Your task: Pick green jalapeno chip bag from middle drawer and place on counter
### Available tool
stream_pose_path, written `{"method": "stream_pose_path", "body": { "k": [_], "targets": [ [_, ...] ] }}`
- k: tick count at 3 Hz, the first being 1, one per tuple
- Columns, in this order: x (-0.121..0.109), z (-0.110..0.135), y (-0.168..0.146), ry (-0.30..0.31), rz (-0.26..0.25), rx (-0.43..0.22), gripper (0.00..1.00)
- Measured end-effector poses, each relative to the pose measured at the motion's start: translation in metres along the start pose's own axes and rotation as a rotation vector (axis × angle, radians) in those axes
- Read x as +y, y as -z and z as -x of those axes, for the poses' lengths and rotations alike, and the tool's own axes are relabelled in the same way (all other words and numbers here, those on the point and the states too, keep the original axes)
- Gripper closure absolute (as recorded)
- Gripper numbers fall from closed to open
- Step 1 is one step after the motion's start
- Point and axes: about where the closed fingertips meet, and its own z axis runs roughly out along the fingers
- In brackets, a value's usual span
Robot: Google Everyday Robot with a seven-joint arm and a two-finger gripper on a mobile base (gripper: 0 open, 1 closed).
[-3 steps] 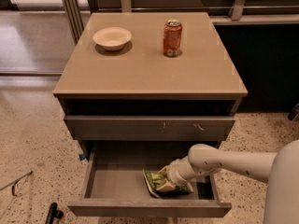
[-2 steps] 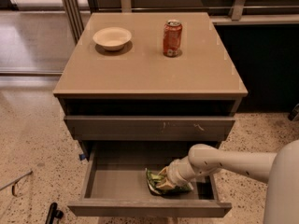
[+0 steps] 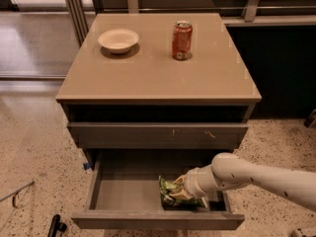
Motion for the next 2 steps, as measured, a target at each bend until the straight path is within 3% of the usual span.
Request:
{"method": "stream_pose_path", "body": {
  "k": [1, 2],
  "targets": [
    [0.0037, 0.0383, 0.0448, 0.031, -0.050, -0.029, 1.00],
    [0.0040, 0.0377, 0.0437, 0.030, -0.048, -0.029, 1.00]
  ]
}}
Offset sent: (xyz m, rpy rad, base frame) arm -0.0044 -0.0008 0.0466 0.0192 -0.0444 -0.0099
